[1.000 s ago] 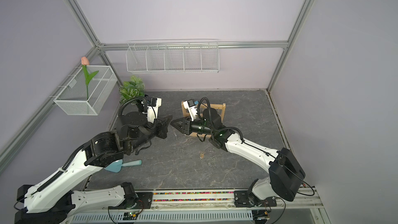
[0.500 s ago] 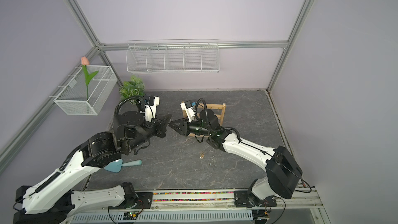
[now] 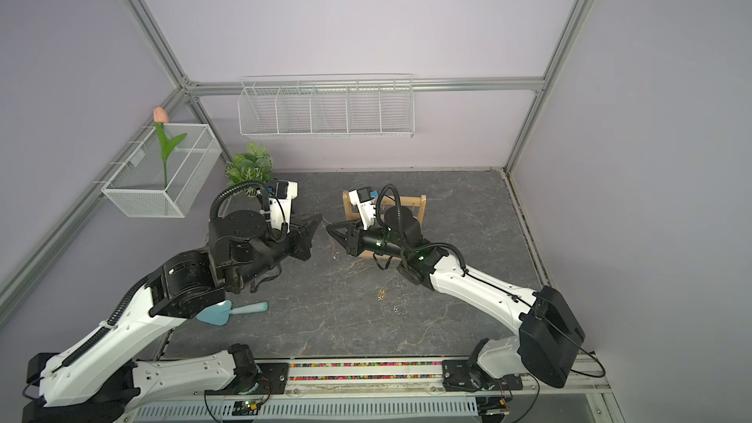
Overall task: Hang the necklace on the jewelry display stand
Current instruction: Pick up the necklace from the center of the board.
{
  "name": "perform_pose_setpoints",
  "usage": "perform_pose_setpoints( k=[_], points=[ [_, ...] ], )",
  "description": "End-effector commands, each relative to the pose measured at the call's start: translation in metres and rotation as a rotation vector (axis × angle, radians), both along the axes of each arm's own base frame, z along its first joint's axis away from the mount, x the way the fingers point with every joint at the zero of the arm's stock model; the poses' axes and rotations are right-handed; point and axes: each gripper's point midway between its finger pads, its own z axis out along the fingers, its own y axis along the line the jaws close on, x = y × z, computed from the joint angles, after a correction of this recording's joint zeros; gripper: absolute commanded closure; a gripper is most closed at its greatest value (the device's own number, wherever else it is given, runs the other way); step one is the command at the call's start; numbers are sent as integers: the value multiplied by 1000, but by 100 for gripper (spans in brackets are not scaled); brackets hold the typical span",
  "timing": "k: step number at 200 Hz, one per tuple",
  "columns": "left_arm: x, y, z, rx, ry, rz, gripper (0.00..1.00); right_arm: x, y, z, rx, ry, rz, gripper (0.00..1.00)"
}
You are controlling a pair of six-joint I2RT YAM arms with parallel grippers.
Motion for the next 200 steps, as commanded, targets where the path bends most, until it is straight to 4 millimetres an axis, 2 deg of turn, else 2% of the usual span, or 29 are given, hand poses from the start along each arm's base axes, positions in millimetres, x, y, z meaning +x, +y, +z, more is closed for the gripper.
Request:
perform_pose_setpoints(
  k=[1, 42, 75, 122, 163, 182, 200],
  points=[
    [-3, -2, 9, -29, -11, -15, 100, -5, -4, 11, 26, -49, -8, 91],
    [-5, -1, 10, -25, -10, -26, 100, -4, -13, 19, 10, -93, -52, 93],
    [-8, -8, 10, -30, -1, -64, 100, -4, -16, 24, -48, -143, -58, 85],
    [-8, -14, 14, -26, -11, -82, 100, -15, 3, 23, -51, -137, 23, 81],
    [-9, -12, 17, -27, -14, -86, 100, -13, 14, 17, -61, -129, 38, 78],
    [-9, -8, 19, -26, -20, -74, 100, -11, 15, 16, -75, -134, 32, 79],
    [-9, -5, 20, -21, -24, -64, 100, -10, 12, 15, -80, -142, 16, 87]
  ],
)
